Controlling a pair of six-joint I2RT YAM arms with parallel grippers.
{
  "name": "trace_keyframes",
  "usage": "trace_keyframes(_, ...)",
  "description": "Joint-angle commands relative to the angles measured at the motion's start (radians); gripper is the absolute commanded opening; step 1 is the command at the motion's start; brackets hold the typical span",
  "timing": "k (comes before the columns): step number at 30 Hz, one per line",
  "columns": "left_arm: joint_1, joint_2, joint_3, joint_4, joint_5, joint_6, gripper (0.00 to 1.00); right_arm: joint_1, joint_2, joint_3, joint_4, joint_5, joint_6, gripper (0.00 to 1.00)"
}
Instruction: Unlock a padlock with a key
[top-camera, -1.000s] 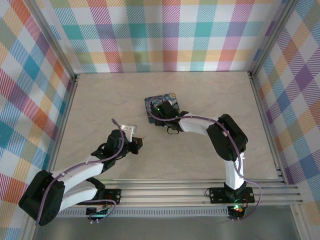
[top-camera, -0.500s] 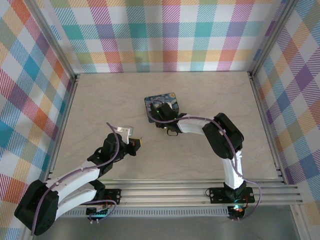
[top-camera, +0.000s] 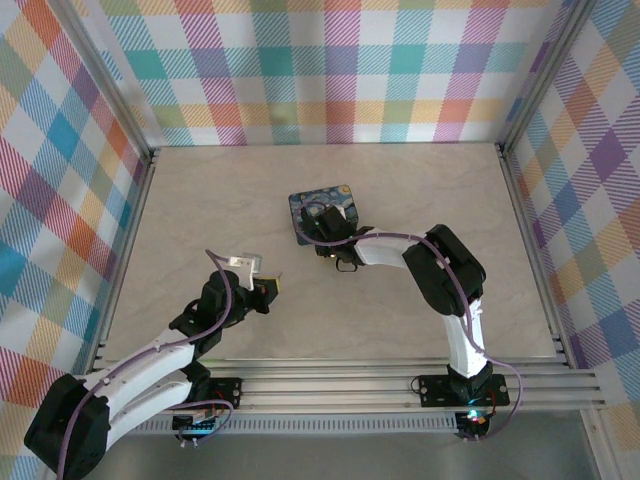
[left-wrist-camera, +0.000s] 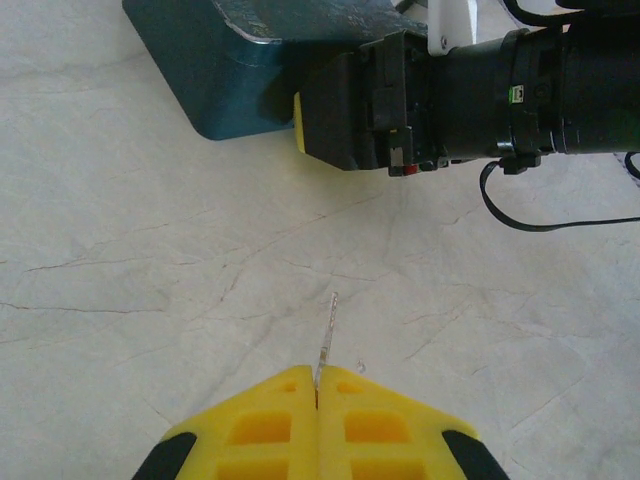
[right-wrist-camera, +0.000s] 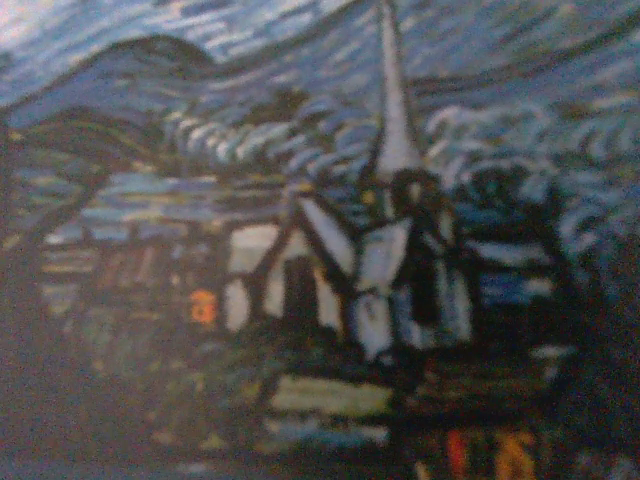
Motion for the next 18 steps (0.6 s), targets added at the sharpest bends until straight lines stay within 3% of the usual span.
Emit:
trace_keyframes(1,0.01,-0.011,-0.013,-0.014,-0.01,-0.006,0.0,-0.004,0.003,0.026,0.028,0.01,-0.025,0.34)
trace_keyframes(12,0.01,0.003,-0.012,0.003,0.015,-0.003,0.0,-0.029,-0.031,0.017,0.0,-0.034,-0.053,0.07)
trace_keyframes(15,0.01,0.009,-0.017,0.055,0.053,0.008,0.0,-0.05,-0.068,0.008,-0.036,-0.097,-0.05,0.0)
trace_keyframes(18,0.01,0.034,-0.008,0.102,0.105,0.039,0.0,-0.074,-0.118,-0.003,-0.094,-0.178,-0.038,0.0)
